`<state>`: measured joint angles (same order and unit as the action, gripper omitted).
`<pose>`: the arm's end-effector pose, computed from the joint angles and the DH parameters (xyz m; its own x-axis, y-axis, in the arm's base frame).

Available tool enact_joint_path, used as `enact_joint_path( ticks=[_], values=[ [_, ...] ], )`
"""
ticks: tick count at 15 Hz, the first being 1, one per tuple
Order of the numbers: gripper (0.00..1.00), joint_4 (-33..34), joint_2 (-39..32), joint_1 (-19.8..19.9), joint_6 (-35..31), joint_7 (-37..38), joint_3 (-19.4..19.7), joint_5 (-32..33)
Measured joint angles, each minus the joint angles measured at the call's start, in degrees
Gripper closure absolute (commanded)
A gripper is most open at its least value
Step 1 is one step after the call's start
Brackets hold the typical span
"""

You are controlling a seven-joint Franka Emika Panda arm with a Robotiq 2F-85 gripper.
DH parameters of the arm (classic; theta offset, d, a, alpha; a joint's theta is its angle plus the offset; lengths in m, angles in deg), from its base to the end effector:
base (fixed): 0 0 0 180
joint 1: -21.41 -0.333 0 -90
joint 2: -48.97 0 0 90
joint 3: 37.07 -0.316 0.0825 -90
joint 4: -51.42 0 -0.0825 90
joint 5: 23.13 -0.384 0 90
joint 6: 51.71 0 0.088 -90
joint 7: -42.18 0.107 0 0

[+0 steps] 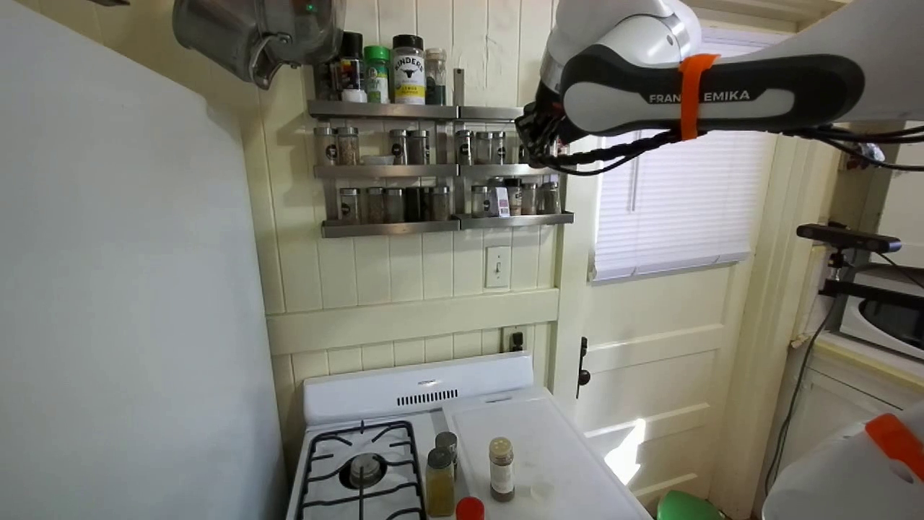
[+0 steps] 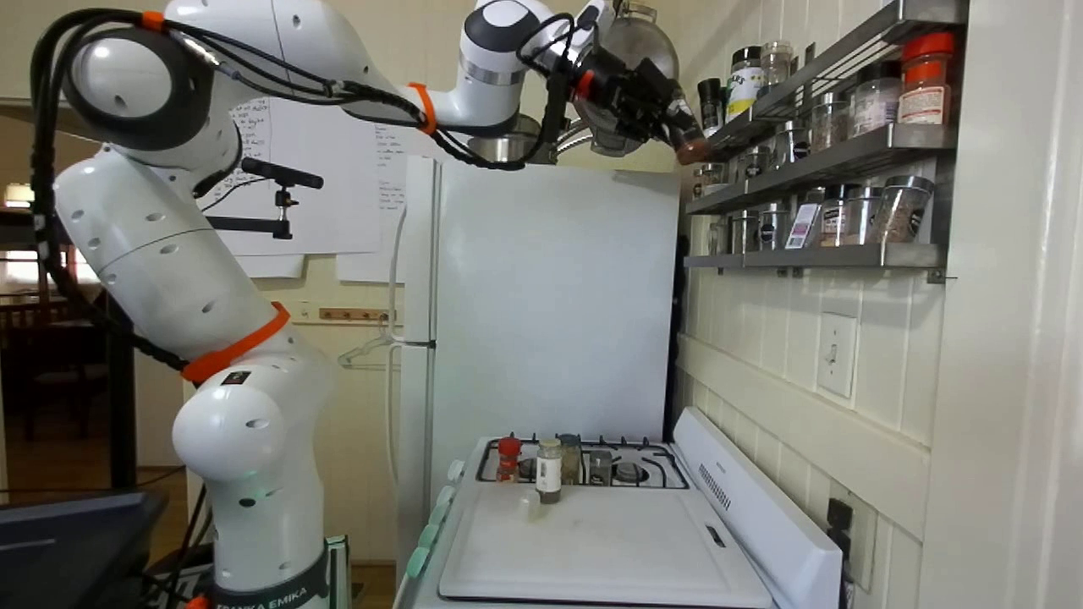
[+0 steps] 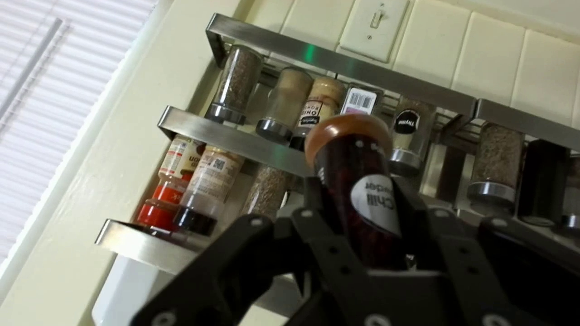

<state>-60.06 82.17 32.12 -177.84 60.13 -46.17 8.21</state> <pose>0.3959 0.0011 0.7973 0.6312 0.0620 0.7731 -0.3578 -0.8611 0.3612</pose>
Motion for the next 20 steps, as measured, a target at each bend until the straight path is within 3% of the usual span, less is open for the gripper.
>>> enact_joint_path(
  ticks=[11,12,17,18,20],
  values=[
    [0.84,13.51,-7.03,0.92,0.96,-7.8,2.37,0.37],
    [0.59,14.88,-7.97,0.92,0.96,-8.46,2.5,0.43],
    [0.59,18.9,-11.0,0.92,0.96,-10.08,2.74,0.63],
    [0.84,19.0,-11.08,0.91,0.96,-10.1,2.74,0.65],
    [0.84,19.06,-11.09,0.84,0.96,-10.11,2.79,0.67]
  ],
)
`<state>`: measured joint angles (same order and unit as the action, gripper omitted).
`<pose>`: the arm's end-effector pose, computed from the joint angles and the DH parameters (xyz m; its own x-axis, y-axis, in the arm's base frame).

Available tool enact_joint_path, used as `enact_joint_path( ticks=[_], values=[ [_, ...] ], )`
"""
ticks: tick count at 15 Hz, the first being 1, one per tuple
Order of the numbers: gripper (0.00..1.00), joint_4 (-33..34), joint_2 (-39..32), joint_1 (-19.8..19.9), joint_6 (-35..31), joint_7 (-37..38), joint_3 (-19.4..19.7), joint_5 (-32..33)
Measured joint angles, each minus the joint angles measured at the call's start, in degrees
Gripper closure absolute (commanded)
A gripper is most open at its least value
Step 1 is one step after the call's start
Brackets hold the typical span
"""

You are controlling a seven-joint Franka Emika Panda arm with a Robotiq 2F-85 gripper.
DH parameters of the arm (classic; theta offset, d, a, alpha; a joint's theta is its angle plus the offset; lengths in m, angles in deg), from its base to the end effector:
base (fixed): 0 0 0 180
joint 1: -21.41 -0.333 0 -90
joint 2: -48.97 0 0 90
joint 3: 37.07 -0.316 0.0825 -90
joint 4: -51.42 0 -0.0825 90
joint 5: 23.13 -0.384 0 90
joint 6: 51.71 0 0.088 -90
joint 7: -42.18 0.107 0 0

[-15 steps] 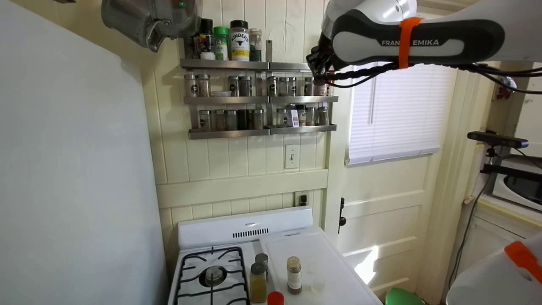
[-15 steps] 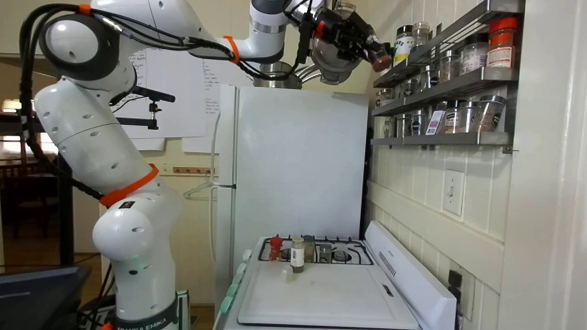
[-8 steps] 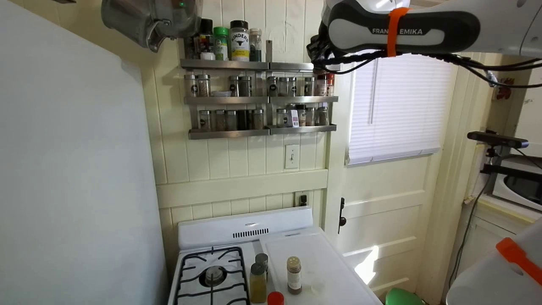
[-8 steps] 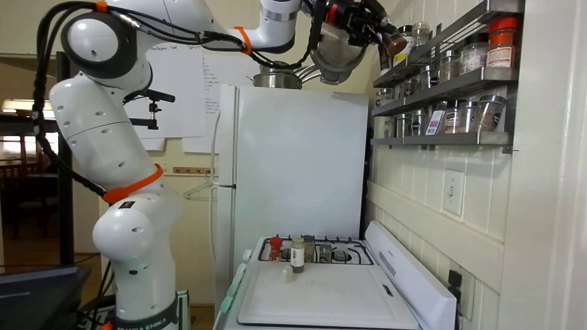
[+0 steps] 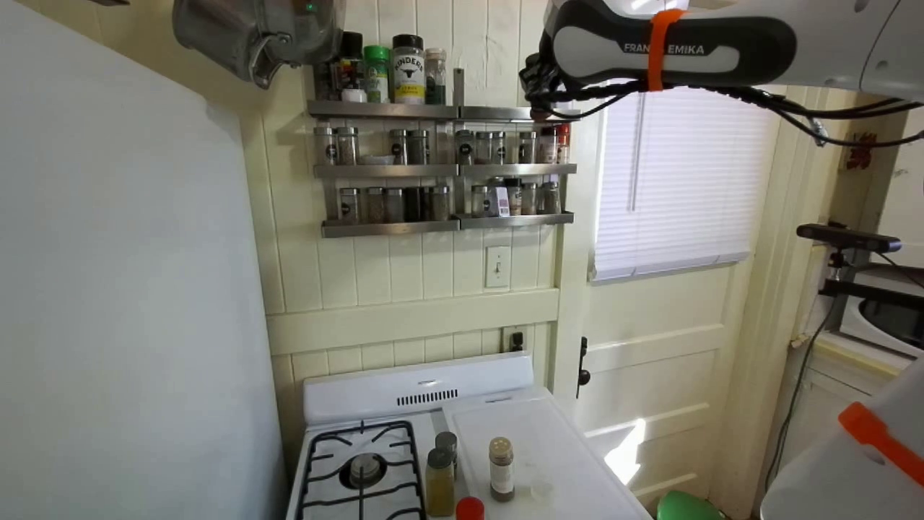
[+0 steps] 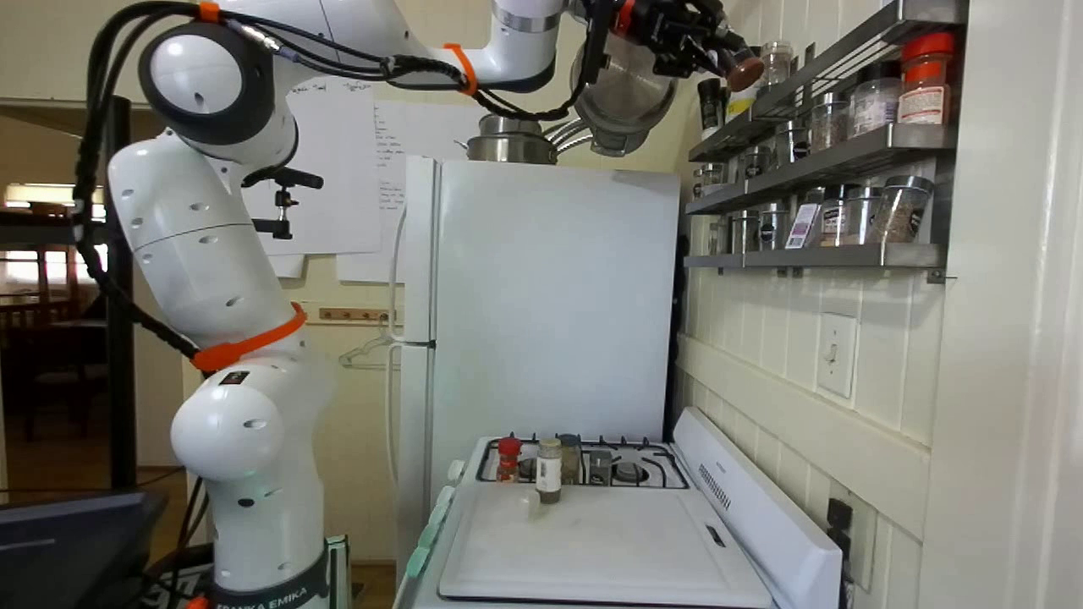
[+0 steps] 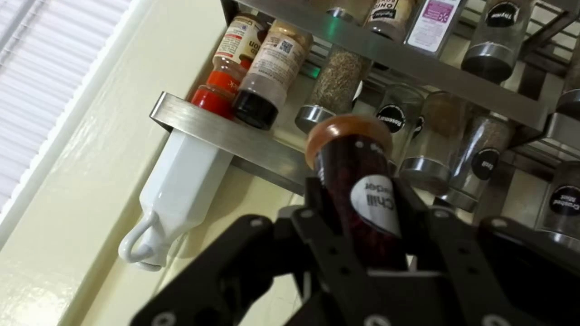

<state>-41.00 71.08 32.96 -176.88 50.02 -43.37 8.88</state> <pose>0.4268 -0.0396 0.8789 0.5957 0.1610 0.7869 -0.3434 -0.8346 0.4307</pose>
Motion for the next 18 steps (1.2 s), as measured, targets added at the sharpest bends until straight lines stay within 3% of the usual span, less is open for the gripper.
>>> enact_joint_path(
  ticks=[9,18],
  values=[
    [0.84,5.69,-3.14,-0.53,0.0,-0.13,1.77,-0.7],
    [0.84,12.21,-8.4,-3.16,0.12,-3.84,4.01,-7.13]
  ],
)
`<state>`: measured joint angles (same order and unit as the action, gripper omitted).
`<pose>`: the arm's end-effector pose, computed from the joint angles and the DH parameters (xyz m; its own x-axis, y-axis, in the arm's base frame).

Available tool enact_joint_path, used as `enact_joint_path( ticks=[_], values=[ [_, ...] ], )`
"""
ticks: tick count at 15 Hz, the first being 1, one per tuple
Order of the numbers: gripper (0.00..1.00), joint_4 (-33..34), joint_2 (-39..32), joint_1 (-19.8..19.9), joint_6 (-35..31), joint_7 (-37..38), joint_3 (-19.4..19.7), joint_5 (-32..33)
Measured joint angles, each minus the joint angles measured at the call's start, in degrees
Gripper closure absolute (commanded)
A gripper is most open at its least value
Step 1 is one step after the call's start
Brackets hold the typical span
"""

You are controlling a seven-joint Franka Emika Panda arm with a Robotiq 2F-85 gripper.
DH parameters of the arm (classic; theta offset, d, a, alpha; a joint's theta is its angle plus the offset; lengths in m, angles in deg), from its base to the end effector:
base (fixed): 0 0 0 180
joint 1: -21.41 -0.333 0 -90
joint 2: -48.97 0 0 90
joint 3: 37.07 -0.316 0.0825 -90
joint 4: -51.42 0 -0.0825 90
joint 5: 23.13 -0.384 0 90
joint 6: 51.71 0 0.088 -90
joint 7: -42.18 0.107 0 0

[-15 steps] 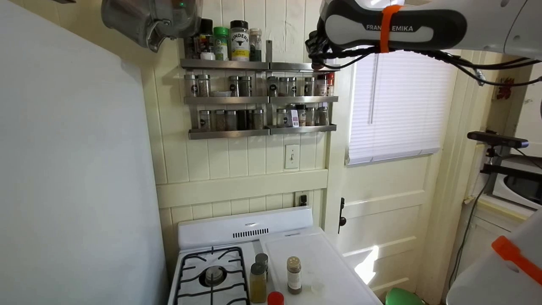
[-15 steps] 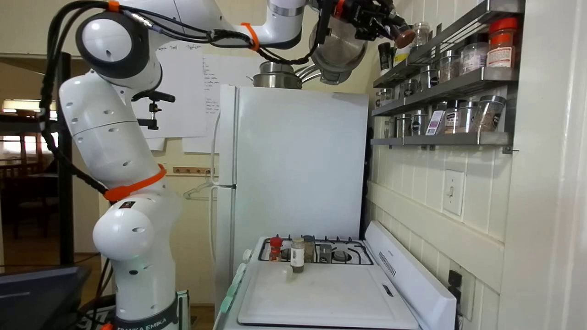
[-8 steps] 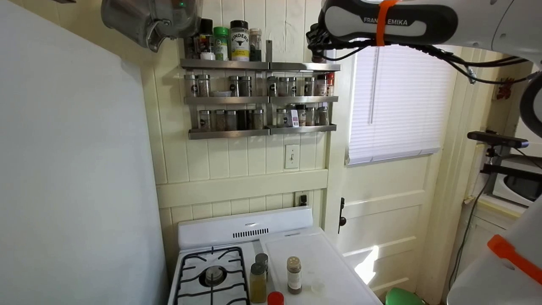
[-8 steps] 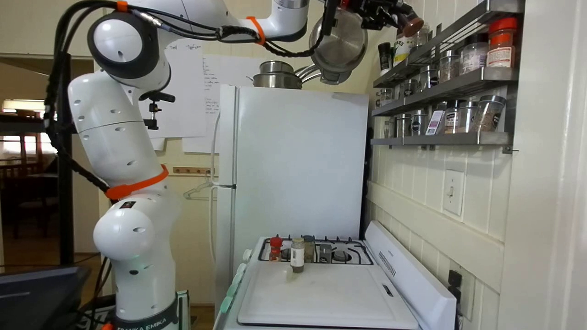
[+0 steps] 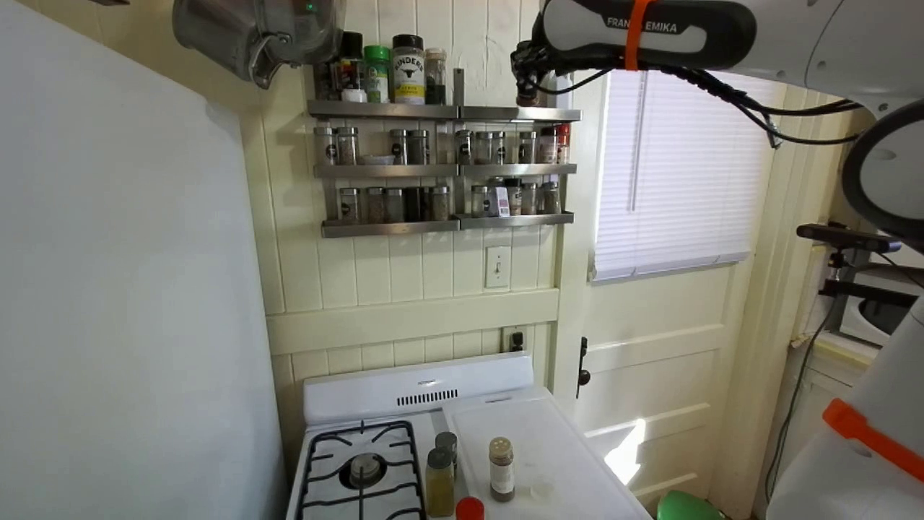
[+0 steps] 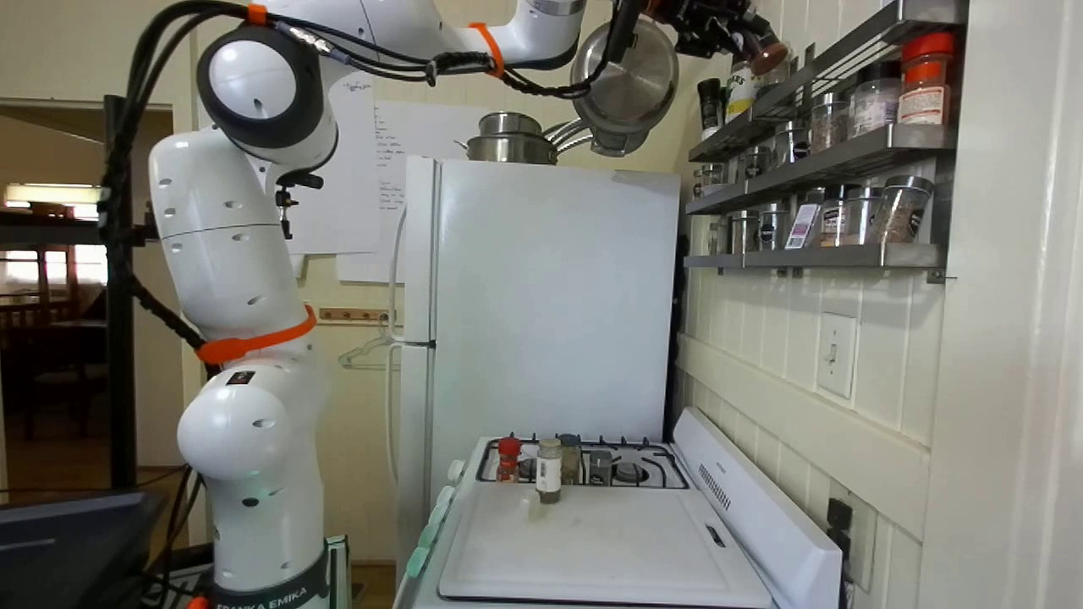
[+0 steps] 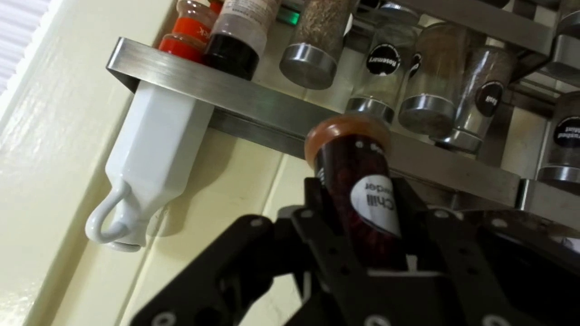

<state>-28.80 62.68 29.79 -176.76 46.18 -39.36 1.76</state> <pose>0.4567 -0.0594 0.9107 0.5471 0.1278 0.8272 -0.3025 -0.8913 0.3377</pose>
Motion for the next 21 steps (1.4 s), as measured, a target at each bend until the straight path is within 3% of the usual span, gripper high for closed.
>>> enact_joint_path(
  ticks=[21],
  values=[
    [0.84,12.1,-7.86,-0.42,5.22,-3.13,1.37,-4.69]
  ],
)
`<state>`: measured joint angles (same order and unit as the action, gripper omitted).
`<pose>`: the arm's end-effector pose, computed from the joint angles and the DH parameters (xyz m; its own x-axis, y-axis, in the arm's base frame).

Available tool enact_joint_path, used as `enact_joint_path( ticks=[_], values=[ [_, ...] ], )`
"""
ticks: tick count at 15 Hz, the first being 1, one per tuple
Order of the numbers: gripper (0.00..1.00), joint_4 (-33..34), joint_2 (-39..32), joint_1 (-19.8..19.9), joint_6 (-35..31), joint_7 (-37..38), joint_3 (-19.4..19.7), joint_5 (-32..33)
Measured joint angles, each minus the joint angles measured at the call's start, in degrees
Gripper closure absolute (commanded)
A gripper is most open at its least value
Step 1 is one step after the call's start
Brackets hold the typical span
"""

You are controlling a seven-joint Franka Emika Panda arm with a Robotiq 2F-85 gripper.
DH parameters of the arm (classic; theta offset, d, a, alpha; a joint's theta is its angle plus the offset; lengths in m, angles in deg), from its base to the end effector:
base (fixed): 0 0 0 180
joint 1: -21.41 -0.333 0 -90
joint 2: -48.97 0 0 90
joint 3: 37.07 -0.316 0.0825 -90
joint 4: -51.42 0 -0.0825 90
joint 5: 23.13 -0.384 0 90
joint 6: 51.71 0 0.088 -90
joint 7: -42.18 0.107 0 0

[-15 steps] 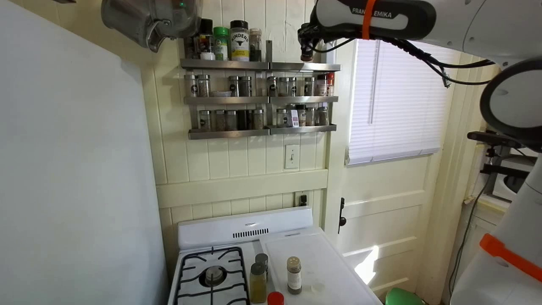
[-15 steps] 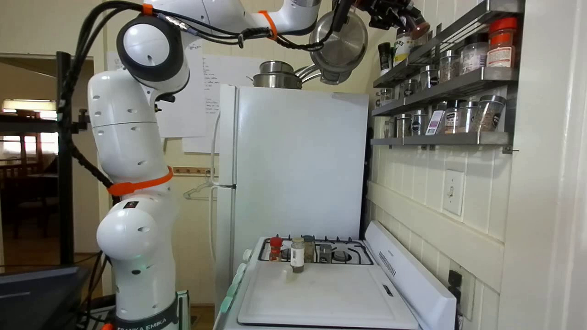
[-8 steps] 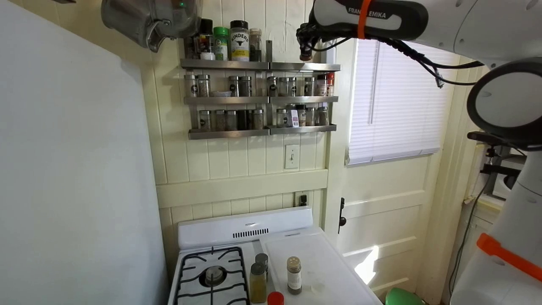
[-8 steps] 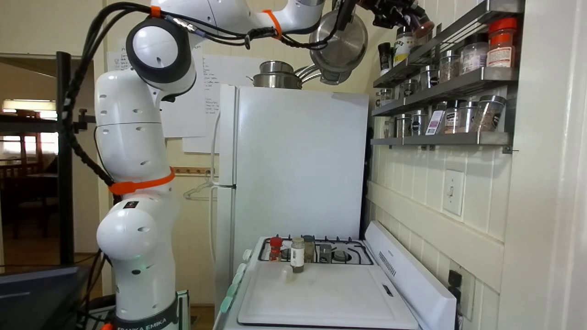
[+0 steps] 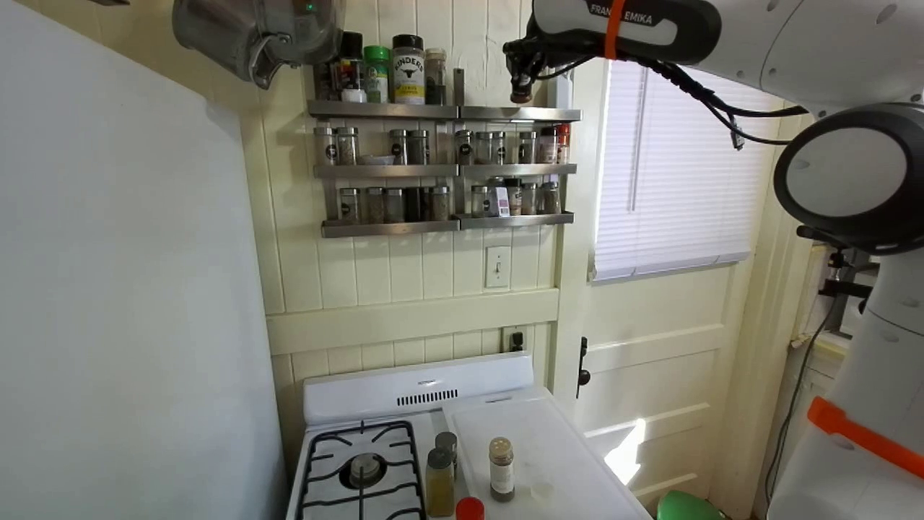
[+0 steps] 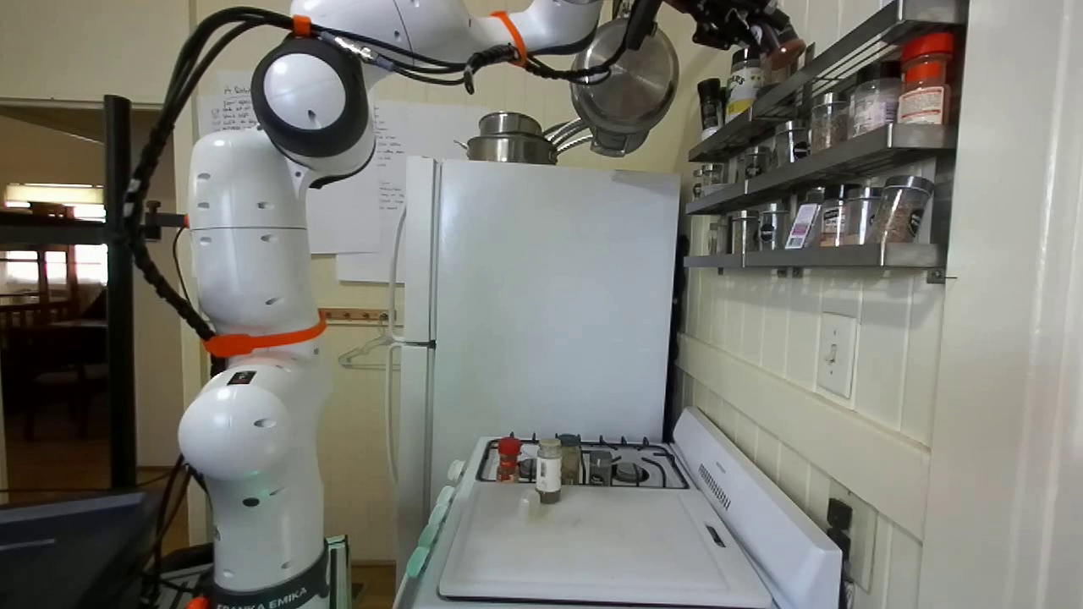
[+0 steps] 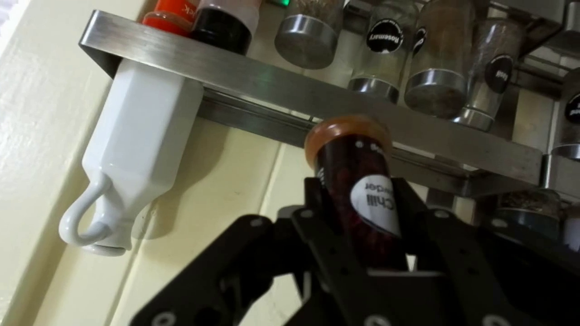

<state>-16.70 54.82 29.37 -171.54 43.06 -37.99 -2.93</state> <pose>0.4818 -0.0756 0.9270 0.5635 0.0902 0.8212 -0.2832 -0.9127 0.2946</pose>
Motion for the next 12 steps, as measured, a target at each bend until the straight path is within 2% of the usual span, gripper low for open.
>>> enact_joint_path(
  ticks=[12],
  values=[
    [0.84,8.59,-4.52,0.26,6.5,-0.55,0.99,-5.02]
  ],
)
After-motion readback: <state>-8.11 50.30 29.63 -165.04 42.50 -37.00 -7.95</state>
